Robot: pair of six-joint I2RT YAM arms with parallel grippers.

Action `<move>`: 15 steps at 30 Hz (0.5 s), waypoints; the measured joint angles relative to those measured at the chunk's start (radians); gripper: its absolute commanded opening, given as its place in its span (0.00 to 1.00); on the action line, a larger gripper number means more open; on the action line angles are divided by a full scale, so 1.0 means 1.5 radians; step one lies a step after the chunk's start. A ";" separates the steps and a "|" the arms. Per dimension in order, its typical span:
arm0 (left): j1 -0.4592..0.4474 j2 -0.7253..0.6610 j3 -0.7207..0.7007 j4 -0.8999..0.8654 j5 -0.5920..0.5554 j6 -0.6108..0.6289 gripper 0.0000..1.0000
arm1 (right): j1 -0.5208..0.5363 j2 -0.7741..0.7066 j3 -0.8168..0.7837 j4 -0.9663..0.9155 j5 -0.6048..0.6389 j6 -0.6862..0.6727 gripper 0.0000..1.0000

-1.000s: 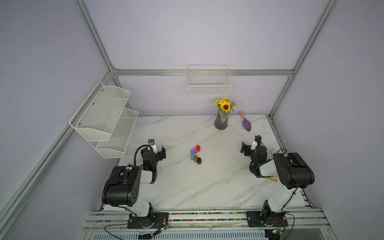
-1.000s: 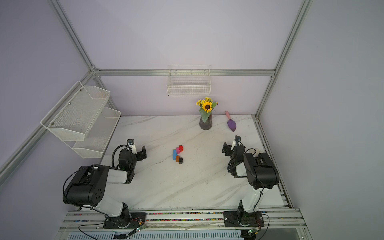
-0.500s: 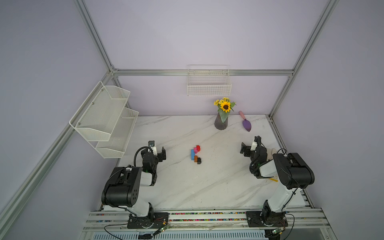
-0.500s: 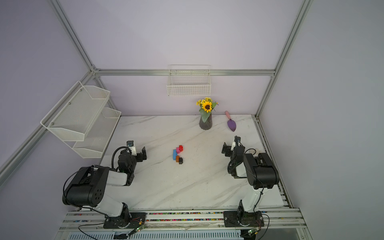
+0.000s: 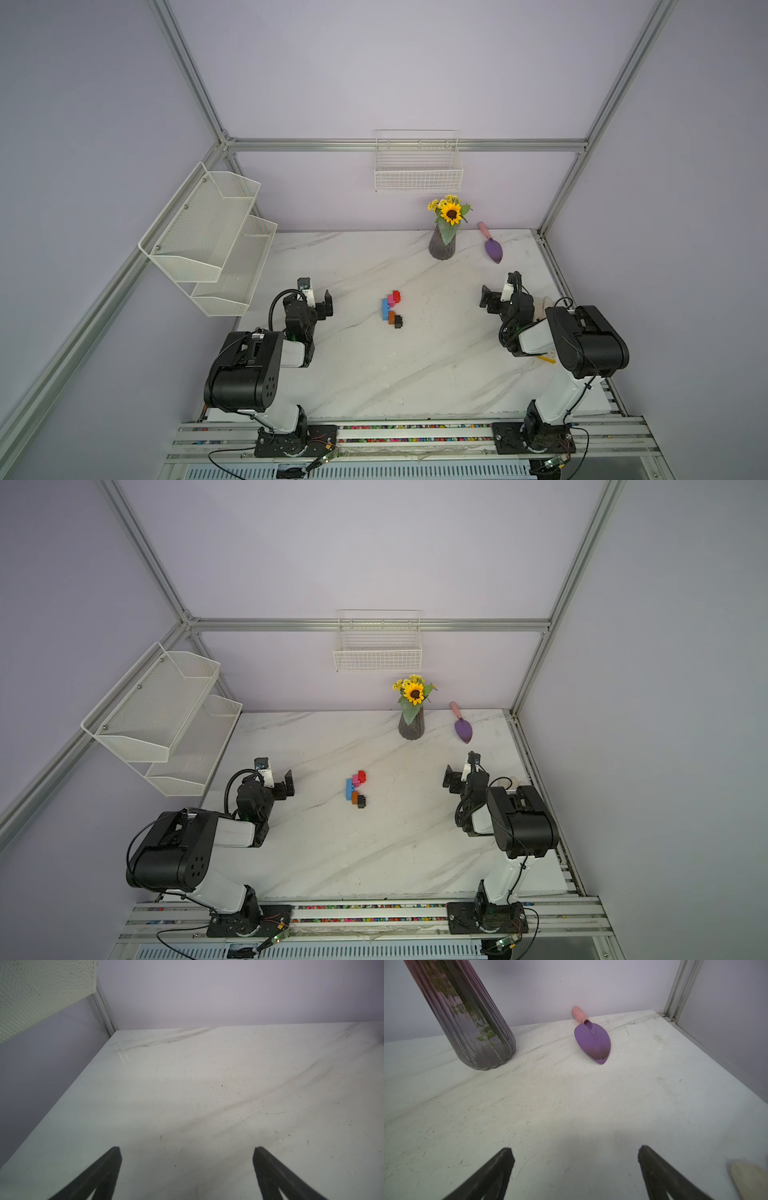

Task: Assemble the letter v with lego
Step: Reset both arms

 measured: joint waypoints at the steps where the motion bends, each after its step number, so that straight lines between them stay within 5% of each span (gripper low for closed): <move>1: 0.000 0.000 0.000 -0.001 0.000 0.000 1.00 | 0.000 0.000 0.000 0.000 0.000 0.000 0.97; 15: 0.013 0.000 0.000 -0.017 0.011 -0.001 1.00 | 0.000 0.000 0.000 -0.001 -0.002 0.000 0.97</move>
